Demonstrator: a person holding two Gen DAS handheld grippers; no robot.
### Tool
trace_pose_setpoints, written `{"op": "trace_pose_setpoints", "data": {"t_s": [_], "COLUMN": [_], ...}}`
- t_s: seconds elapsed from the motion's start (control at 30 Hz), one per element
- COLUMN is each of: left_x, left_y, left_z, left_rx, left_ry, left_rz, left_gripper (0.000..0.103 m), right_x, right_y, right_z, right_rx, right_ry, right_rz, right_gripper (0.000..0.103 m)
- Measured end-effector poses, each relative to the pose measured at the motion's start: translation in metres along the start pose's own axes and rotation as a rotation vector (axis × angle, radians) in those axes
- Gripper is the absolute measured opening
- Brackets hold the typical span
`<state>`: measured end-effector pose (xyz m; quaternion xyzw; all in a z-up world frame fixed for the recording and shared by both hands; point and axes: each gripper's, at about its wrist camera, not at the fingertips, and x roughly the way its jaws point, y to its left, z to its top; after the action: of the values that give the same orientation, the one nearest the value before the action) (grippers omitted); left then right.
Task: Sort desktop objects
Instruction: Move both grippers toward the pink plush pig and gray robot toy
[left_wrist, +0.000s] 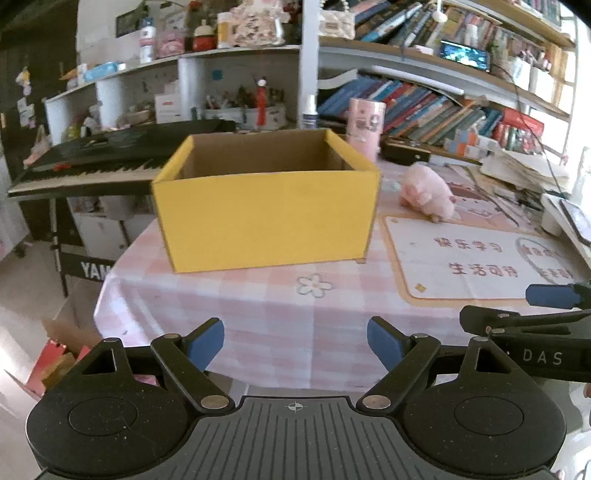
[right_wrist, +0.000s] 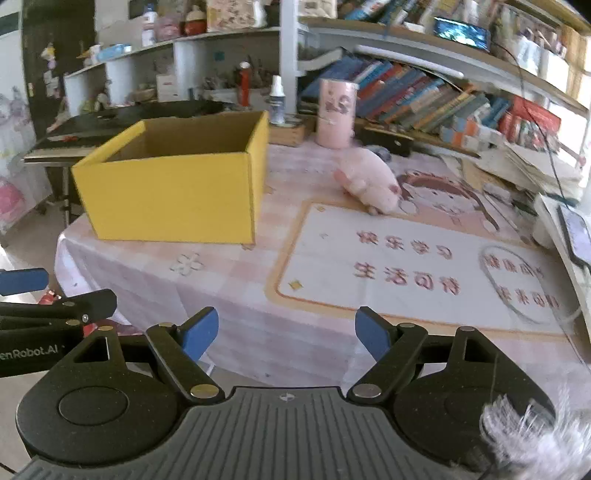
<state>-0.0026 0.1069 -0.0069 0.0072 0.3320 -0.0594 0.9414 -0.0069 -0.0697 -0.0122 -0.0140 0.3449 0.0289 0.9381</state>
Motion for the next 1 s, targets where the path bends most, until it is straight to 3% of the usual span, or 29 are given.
{"op": "trace_pose_setpoints", "data": {"t_s": [0.43, 1.0], "left_x": [0.014, 0.054], "left_y": [-0.035, -0.084], "left_z": [0.006, 0.034], "left_rx": [0.082, 0.130], "left_ry": [0.011, 0.026], "left_rz": [-0.084, -0.139], "left_gripper": [0.087, 0.087], "right_x": [-0.007, 0.017], "right_y": [-0.037, -0.091], "right_z": [-0.010, 0.011], "right_rx": [0.087, 0.112], "right_ry": [0.009, 0.032], "right_rz": [-0.082, -0.120], "right_gripper": [0.081, 0.081]}}
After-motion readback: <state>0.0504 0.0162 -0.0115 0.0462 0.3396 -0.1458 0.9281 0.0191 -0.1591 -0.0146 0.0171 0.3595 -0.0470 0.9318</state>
